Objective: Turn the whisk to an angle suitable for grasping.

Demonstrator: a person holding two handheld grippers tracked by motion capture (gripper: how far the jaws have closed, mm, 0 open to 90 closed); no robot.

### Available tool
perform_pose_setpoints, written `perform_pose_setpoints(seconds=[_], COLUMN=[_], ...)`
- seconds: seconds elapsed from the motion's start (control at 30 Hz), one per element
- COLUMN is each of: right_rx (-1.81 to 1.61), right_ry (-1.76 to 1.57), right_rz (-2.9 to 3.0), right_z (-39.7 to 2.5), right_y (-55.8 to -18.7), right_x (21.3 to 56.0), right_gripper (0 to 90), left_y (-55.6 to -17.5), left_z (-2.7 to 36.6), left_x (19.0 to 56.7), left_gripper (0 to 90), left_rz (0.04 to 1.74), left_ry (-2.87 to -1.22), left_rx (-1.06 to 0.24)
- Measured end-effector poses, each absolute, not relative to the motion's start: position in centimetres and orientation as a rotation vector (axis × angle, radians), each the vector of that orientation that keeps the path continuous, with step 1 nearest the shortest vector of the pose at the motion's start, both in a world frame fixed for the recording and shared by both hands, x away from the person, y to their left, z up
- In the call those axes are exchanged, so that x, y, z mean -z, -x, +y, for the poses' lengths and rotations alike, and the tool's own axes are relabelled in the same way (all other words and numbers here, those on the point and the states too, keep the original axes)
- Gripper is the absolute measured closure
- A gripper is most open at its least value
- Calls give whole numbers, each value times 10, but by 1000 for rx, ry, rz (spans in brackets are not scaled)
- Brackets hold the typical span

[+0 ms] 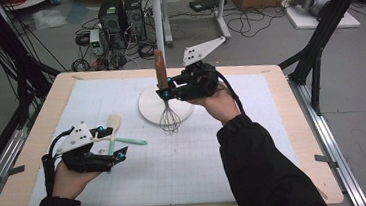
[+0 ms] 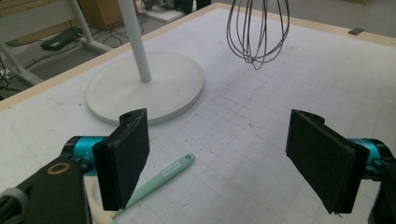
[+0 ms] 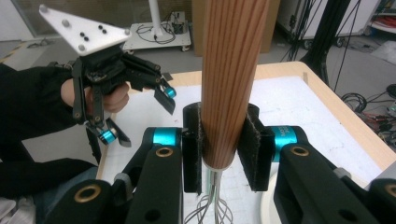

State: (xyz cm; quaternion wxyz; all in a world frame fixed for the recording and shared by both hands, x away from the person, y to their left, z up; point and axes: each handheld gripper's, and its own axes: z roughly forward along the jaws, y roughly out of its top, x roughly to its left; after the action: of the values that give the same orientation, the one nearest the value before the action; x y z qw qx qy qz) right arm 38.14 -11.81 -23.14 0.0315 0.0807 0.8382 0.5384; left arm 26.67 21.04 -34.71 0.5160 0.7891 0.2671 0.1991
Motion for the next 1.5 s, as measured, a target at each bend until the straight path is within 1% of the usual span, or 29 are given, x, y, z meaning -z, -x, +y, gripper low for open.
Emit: perform_pose_setpoints(seconds=[0.27,1.03,1.37,1.5], right_rx=[-1655,-1650,-1627,-1628], right_ry=[-257,-274,-298,-336], right_rz=[2584,2552,2534,2534], right_z=[-114,-94,-81,-81], right_y=[-391,-426,-443,-450], right_x=[224,186,160,159], right_gripper=[726,726,726,726], left_y=[-267,-269,-269,-269], left_z=[214,221,224,226], left_x=[349,349,351,351], left_gripper=[212,207,207,207], left_rz=[649,656,663,660], left_ry=[-1894,-1874,-1863,-1864], left_rx=[-495,-510,-514,-517])
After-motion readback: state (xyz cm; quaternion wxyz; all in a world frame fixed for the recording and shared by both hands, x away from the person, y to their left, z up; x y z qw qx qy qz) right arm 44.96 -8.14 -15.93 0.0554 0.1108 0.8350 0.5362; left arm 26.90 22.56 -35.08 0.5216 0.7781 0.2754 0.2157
